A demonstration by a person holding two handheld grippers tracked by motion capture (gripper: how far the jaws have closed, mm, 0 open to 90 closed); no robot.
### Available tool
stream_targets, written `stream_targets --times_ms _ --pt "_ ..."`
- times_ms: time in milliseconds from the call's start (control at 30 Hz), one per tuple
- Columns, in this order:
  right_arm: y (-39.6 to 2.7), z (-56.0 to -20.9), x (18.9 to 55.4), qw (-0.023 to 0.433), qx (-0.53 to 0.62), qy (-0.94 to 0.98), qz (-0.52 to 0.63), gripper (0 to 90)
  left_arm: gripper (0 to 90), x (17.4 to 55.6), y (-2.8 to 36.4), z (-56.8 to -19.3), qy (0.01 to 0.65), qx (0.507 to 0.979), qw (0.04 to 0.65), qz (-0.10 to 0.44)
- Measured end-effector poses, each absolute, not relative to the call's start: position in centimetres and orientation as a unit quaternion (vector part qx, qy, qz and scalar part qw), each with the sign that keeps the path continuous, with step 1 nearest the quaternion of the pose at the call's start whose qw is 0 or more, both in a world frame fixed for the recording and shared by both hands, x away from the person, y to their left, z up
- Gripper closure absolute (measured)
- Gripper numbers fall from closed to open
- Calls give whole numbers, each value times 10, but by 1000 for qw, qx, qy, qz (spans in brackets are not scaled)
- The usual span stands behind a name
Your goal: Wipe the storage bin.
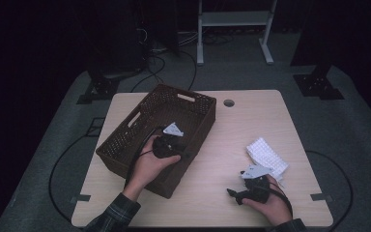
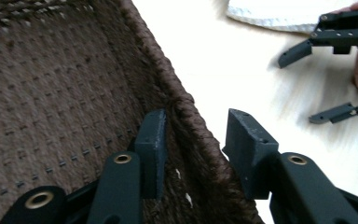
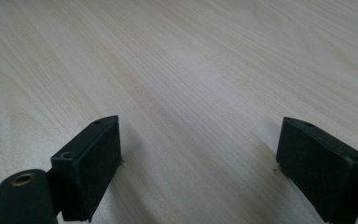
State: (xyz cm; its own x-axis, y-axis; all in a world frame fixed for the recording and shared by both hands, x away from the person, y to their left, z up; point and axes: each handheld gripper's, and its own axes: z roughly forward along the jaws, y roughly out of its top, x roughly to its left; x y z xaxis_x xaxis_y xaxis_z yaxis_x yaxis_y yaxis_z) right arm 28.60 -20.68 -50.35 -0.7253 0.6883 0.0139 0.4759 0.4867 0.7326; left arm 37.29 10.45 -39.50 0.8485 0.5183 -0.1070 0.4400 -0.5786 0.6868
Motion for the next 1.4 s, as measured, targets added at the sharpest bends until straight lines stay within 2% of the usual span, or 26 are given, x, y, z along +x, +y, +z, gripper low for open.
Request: stream_targets --times_ms 333,600,967,1133,1267,1400 --pt "-207 -504 285 142 342 851 374 130 596 371 121 -396 266 886 379 29" --pt "-207 -504 285 143 342 851 373 130 601 367 138 -394 255 891 374 38" --pt "-208 -504 285 145 342 850 374 139 627 362 143 -394 253 890 376 51" --pt "-209 -503 285 146 345 847 376 165 618 363 145 -395 255 889 378 42" --pt "-214 -502 284 149 347 843 382 284 617 362 145 -396 255 887 382 44" --pt "-220 -496 285 152 355 847 365 326 624 362 144 -396 254 888 381 44"
